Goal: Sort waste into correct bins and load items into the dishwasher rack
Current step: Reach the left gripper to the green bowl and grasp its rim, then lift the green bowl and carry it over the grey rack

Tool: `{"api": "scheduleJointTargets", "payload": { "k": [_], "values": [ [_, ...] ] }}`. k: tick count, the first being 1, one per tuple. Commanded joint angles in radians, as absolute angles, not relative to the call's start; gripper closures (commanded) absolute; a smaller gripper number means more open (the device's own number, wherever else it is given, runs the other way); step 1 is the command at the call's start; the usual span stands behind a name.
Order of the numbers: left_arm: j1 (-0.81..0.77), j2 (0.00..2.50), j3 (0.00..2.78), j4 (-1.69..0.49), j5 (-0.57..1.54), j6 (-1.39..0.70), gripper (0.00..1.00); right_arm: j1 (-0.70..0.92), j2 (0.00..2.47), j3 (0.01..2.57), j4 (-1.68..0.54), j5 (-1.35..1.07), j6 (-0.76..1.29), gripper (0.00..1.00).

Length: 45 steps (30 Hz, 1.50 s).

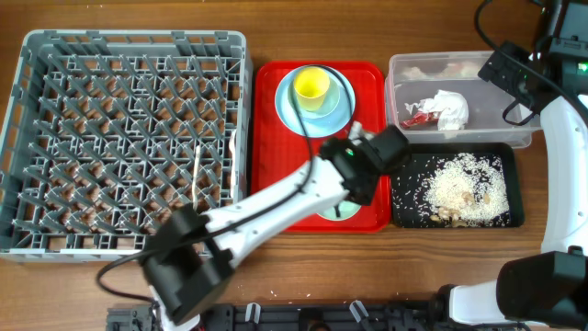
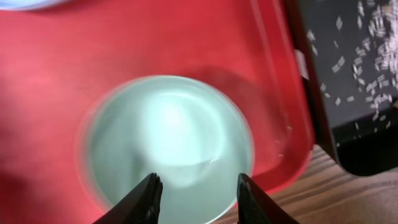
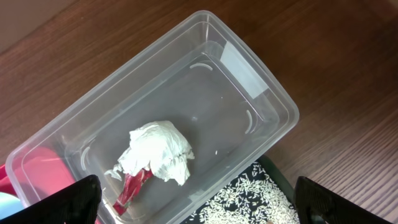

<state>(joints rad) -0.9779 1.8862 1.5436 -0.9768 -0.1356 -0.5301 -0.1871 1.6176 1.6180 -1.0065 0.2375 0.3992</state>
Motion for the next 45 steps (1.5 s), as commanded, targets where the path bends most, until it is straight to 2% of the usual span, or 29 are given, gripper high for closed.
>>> {"api": "scheduleJointTargets", "payload": {
  "k": [1, 4, 8, 12, 14, 17, 22, 26, 30, 34, 38, 45],
  "values": [
    [-0.929, 1.868, 1.525, -1.024, -0.245, -0.532, 0.6, -0.191, 1.63, 1.615, -1.002, 0.254, 0.393, 0.0],
    [-0.911, 1.888, 1.451, -0.974, -0.25, -0.533, 0.59, -0.191, 1.63, 1.615, -1.002, 0.254, 0.393, 0.0],
    [-0.861, 1.899, 1.304, -0.859, -0.263, -0.567, 0.51, -0.191, 1.63, 1.615, -1.002, 0.254, 0.393, 0.0],
    [-0.838, 1.899, 1.251, -0.81, -0.199, -0.57, 0.52, -0.191, 1.63, 1.615, -1.002, 0.254, 0.393, 0.0],
    [-0.846, 1.9, 1.226, -0.793, -0.18, -0.57, 0.61, -0.191, 1.63, 1.615, -1.002, 0.254, 0.393, 0.0],
    [-0.846, 1.899, 1.203, -0.77, -0.18, -0.57, 0.96, -0.191, 1.63, 1.615, -1.002, 0.254, 0.394, 0.0],
    [-0.772, 1.797, 1.264, -0.817, -0.18, -0.57, 0.96, -0.191, 1.63, 1.615, -1.002, 0.254, 0.393, 0.0],
    [-0.676, 1.57, 1.381, -0.896, -0.2, -0.536, 0.96, -0.191, 1.63, 1.615, -1.002, 0.254, 0.394, 0.0],
    [-0.599, 1.345, 1.395, -0.93, -0.528, -0.524, 0.96, -0.191, 1.63, 1.615, -1.002, 0.254, 0.394, 0.0],
    [-0.591, 1.292, 1.395, -0.974, -0.913, -0.525, 0.96, -0.191, 1.63, 1.615, -1.002, 0.254, 0.393, 0.0],
    [-0.592, 1.398, 1.394, -0.944, -1.205, -0.532, 0.96, -0.191, 1.63, 1.615, -1.002, 0.254, 0.394, 0.0],
    [-0.592, 1.718, 1.394, -0.817, -1.452, -0.532, 0.96, -0.191, 1.63, 1.615, -1.002, 0.254, 0.393, 0.0]
  ]
}}
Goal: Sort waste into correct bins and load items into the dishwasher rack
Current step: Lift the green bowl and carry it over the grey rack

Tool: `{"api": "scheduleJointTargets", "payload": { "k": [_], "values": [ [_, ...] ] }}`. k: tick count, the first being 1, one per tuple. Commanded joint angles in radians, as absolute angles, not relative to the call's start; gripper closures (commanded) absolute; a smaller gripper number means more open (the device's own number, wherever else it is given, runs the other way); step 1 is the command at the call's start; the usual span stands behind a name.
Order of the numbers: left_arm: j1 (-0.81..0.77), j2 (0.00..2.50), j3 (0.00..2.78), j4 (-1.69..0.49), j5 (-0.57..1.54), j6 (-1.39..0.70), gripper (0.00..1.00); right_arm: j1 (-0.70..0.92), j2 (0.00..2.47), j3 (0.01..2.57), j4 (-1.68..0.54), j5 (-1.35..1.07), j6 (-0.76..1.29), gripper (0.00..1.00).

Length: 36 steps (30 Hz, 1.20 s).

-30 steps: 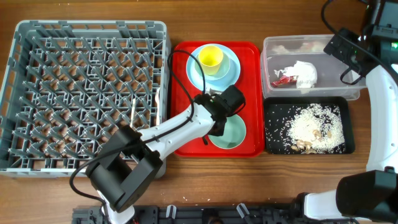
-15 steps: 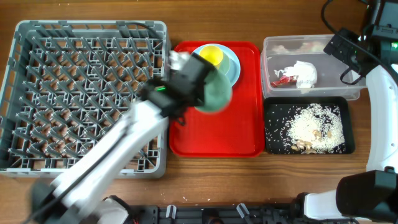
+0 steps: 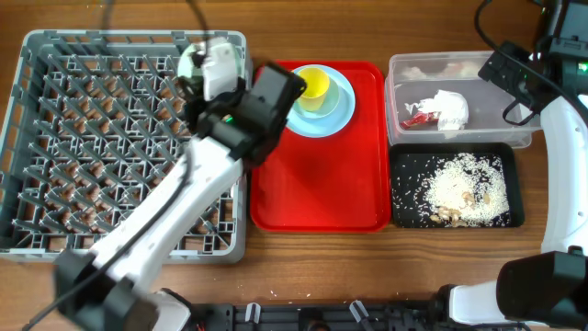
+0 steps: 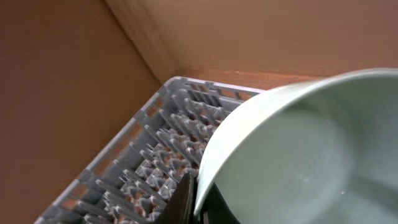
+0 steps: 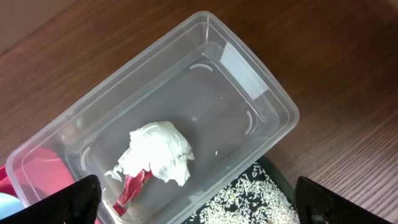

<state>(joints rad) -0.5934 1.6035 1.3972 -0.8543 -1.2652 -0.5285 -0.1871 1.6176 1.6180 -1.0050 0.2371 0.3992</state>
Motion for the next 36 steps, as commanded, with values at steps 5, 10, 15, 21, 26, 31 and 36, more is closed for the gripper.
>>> {"api": "scheduleJointTargets", "payload": {
  "k": [5, 10, 15, 21, 26, 31, 36],
  "values": [
    [-0.591, 1.912, 1.394, -0.717, -1.513, -0.524, 0.96, -0.191, 1.63, 1.615, -1.003, 0.254, 0.393, 0.0],
    [-0.587, 1.986, 1.394, -0.698, -1.519, -0.525, 0.96, -0.191, 1.63, 1.615, -1.003, 0.254, 0.394, 0.0],
    [-0.58, 1.987, 1.393, -0.694, -1.525, -0.524, 0.96, -0.191, 1.63, 1.615, -1.002, 0.254, 0.393, 0.0],
    [-0.557, 1.987, 1.393, -0.699, -1.525, -0.501, 0.96, -0.191, 1.63, 1.615, -1.002, 0.254, 0.394, 0.0],
    [-0.563, 1.986, 1.393, -0.74, -1.418, -0.501, 0.82, -0.191, 1.63, 1.615, -1.002, 0.254, 0.394, 0.0],
    [-0.577, 1.983, 1.394, -0.821, -1.402, -0.501, 0.43, -0.191, 1.63, 1.615, -1.002, 0.254, 0.393, 0.0],
    [-0.607, 1.937, 1.394, -0.85, -1.326, -0.501, 0.42, -0.191, 1.63, 1.615, -1.002, 0.254, 0.394, 0.0]
  ]
}}
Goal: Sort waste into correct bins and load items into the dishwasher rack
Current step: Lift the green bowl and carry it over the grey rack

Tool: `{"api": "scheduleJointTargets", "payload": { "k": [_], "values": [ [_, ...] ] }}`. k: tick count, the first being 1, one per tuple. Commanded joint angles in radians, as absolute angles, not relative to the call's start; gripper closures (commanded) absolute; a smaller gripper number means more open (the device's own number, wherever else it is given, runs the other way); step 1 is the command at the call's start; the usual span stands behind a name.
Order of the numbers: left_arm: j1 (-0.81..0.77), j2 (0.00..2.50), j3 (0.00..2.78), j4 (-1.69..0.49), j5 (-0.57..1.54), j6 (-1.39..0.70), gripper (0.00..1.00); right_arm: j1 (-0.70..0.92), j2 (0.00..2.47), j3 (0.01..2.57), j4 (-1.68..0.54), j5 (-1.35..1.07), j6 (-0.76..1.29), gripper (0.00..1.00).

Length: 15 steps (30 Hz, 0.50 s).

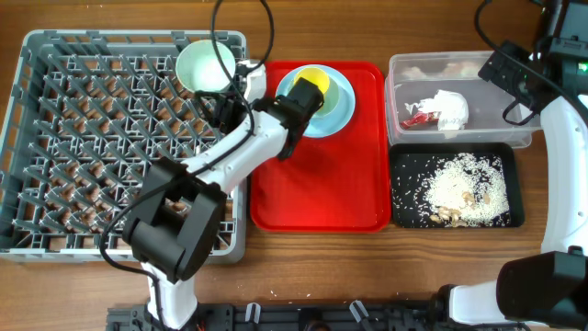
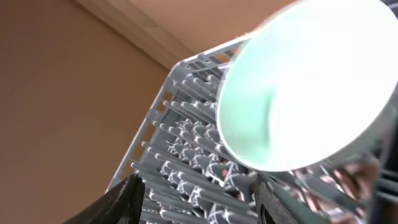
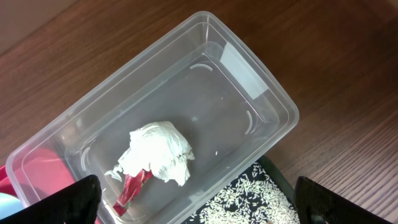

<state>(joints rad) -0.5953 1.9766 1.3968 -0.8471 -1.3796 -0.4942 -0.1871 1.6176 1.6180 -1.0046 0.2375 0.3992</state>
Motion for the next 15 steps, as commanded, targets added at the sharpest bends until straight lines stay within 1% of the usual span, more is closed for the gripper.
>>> {"api": "scheduleJointTargets", "payload": {
  "k": [1, 4, 6, 7, 8, 9, 11, 12, 13, 15],
  "values": [
    [-0.603, 1.909, 1.395, -0.85, -1.298, -0.501, 0.4, -0.191, 1.63, 1.615, -1.002, 0.254, 0.394, 0.0],
    [-0.584, 1.831, 1.404, -0.85, -1.205, -0.501, 0.37, -0.191, 1.63, 1.615, -1.002, 0.254, 0.393, 0.0],
    [-0.561, 1.745, 1.42, -0.85, -1.04, -0.501, 0.37, -0.191, 1.63, 1.615, -1.002, 0.254, 0.393, 0.0],
    [-0.517, 1.629, 1.456, -0.836, -0.715, -0.44, 0.39, -0.191, 1.63, 1.615, -1.002, 0.254, 0.393, 0.0],
    [-0.498, 1.597, 1.467, -0.815, -0.583, -0.389, 0.48, -0.191, 1.63, 1.615, -1.002, 0.254, 0.393, 0.0],
    [-0.472, 1.561, 1.474, -0.781, -0.407, -0.336, 0.58, -0.191, 1.63, 1.615, -1.002, 0.254, 0.393, 0.0],
    [-0.413, 1.522, 1.474, -0.697, -0.114, -0.243, 0.6, -0.191, 1.63, 1.615, -1.002, 0.254, 0.393, 0.0],
    [-0.376, 1.52, 1.474, -0.661, -0.037, -0.231, 0.6, -0.191, 1.63, 1.615, -1.002, 0.254, 0.393, 0.0],
    [-0.35, 1.533, 1.474, -0.648, -0.025, -0.231, 0.56, -0.191, 1.63, 1.615, -1.002, 0.254, 0.394, 0.0],
    [-0.311, 1.588, 1.473, -0.638, -0.027, -0.203, 0.51, -0.191, 1.63, 1.615, -1.002, 0.254, 0.393, 0.0]
  ]
}}
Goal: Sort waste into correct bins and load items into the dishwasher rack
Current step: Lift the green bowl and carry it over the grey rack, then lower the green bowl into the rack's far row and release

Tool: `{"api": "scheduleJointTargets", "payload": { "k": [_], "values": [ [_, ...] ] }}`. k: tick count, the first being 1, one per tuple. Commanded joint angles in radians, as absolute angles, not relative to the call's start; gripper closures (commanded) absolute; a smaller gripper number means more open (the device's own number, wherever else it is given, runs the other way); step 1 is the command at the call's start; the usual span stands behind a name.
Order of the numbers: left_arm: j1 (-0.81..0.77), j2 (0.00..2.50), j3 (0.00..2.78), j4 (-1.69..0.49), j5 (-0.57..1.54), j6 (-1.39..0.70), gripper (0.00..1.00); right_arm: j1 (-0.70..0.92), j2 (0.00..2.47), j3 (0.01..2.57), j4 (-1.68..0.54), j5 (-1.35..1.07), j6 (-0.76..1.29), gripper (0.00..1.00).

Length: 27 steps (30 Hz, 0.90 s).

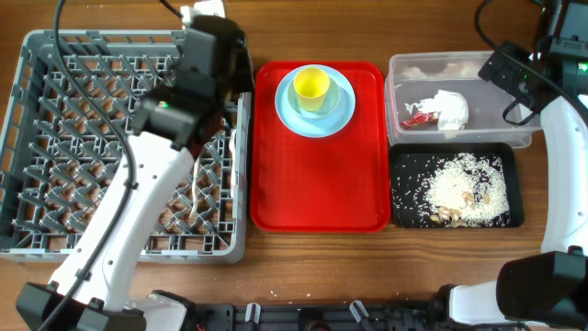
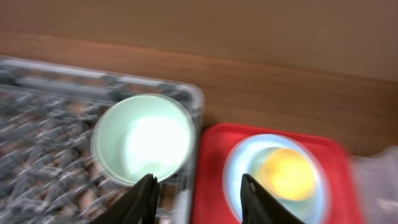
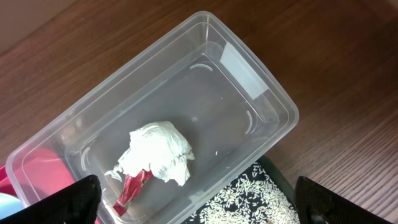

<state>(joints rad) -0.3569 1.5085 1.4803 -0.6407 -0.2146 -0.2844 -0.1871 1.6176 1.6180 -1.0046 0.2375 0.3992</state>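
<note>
A pale green bowl (image 2: 143, 139) rests open side up in the far right corner of the grey dishwasher rack (image 1: 83, 156); in the overhead view my left arm hides it. My left gripper (image 2: 198, 194) hangs open and empty above the rack's right edge, between the bowl and the tray. A yellow cup (image 1: 311, 85) stands on a light blue plate (image 1: 317, 115) at the far end of the red tray (image 1: 317, 188). Held high, my right gripper (image 3: 198, 202) is wide open over the clear bin (image 3: 186, 124), which holds crumpled white paper and a red wrapper (image 3: 155, 158).
A black tray (image 1: 455, 188) with scattered rice and food scraps lies in front of the clear bin (image 1: 459, 92) on the right. The rack fills the left side of the wooden table. The right arm's cables hang at the far right.
My left gripper has drawn back from the bowl and now looks down on it from above. The bowl stays in the rack's corner. The right arm has not moved.
My left gripper stood open around the green bowl at the near end of the red tray. Then it held the bowl over the rack's far right corner. Later the bowl lay in the rack with the gripper open beside it, and now the gripper is clear.
</note>
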Motion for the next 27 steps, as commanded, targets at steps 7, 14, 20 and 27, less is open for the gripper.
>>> {"api": "scheduleJointTargets", "payload": {
  "k": [7, 14, 20, 27],
  "values": [
    [-0.303, 1.827, 1.474, -0.604, -0.127, -0.16, 0.36, -0.191, 1.63, 1.615, -1.002, 0.254, 0.393, 0.0],
    [-0.303, 1.848, 1.47, -0.595, -0.241, -0.16, 0.54, -0.191, 1.63, 1.615, -1.002, 0.254, 0.393, 0.0],
    [-0.303, 1.85, 1.468, -0.599, -0.241, -0.16, 0.5, -0.191, 1.63, 1.615, -1.002, 0.254, 0.393, 0.0],
    [-0.29, 1.894, 1.457, -0.553, -0.316, -0.16, 0.64, -0.191, 1.63, 1.615, -1.002, 0.254, 0.393, 0.0]
  ]
}}
